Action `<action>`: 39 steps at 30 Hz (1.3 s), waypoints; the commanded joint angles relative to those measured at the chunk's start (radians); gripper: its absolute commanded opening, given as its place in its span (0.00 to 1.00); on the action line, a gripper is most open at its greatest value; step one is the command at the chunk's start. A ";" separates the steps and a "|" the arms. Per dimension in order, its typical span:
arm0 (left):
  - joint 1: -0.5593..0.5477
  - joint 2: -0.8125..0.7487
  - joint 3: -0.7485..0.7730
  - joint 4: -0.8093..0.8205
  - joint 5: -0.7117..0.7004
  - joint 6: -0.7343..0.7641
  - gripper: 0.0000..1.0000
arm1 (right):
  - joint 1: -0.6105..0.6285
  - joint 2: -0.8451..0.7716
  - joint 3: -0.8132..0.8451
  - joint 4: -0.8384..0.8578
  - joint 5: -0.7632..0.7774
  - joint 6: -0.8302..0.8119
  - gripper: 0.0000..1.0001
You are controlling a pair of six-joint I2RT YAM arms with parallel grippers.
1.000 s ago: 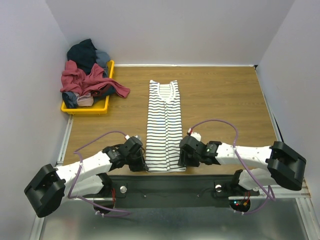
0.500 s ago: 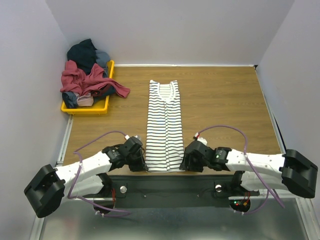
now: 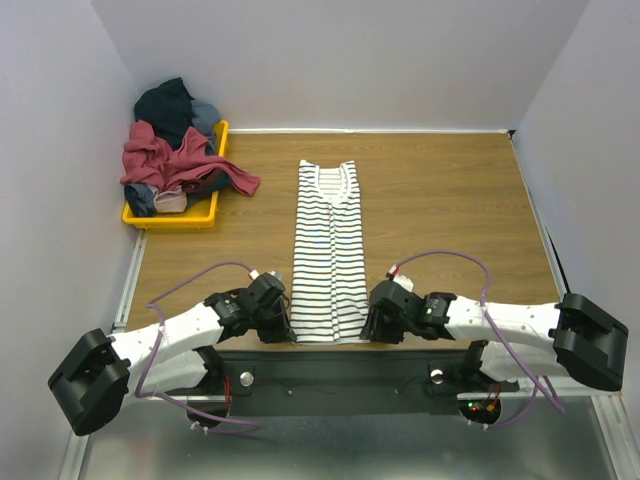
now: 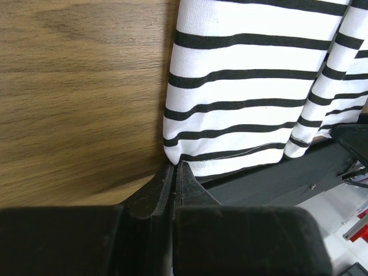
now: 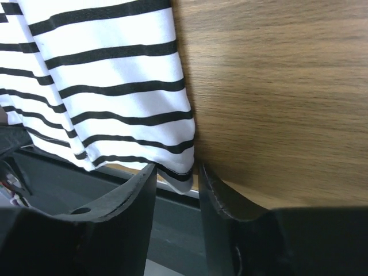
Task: Fold and stack the tank tops
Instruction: Fold the tank top
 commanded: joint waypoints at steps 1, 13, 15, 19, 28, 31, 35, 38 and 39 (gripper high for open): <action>-0.001 -0.012 0.029 -0.016 -0.021 0.024 0.06 | 0.009 0.048 -0.032 -0.034 0.032 0.005 0.37; -0.095 -0.009 0.101 -0.020 -0.045 -0.010 0.00 | 0.041 0.032 0.100 -0.156 0.084 -0.059 0.00; -0.102 -0.001 0.132 -0.037 -0.076 -0.008 0.00 | 0.046 0.011 0.151 -0.237 0.140 -0.082 0.00; -0.073 0.049 0.227 -0.051 -0.122 0.050 0.00 | 0.043 0.049 0.266 -0.273 0.225 -0.150 0.00; 0.149 0.177 0.419 -0.020 -0.091 0.201 0.00 | -0.090 0.218 0.487 -0.252 0.280 -0.344 0.00; 0.224 0.223 0.474 0.010 -0.082 0.245 0.00 | -0.169 0.250 0.532 -0.210 0.276 -0.417 0.00; 0.287 0.311 0.552 0.056 -0.071 0.273 0.00 | -0.229 0.316 0.607 -0.163 0.273 -0.502 0.00; 0.327 0.347 0.588 0.085 -0.071 0.277 0.00 | -0.273 0.380 0.658 -0.126 0.268 -0.536 0.00; 0.338 0.368 0.594 0.096 -0.071 0.277 0.00 | -0.284 0.397 0.665 -0.112 0.267 -0.555 0.00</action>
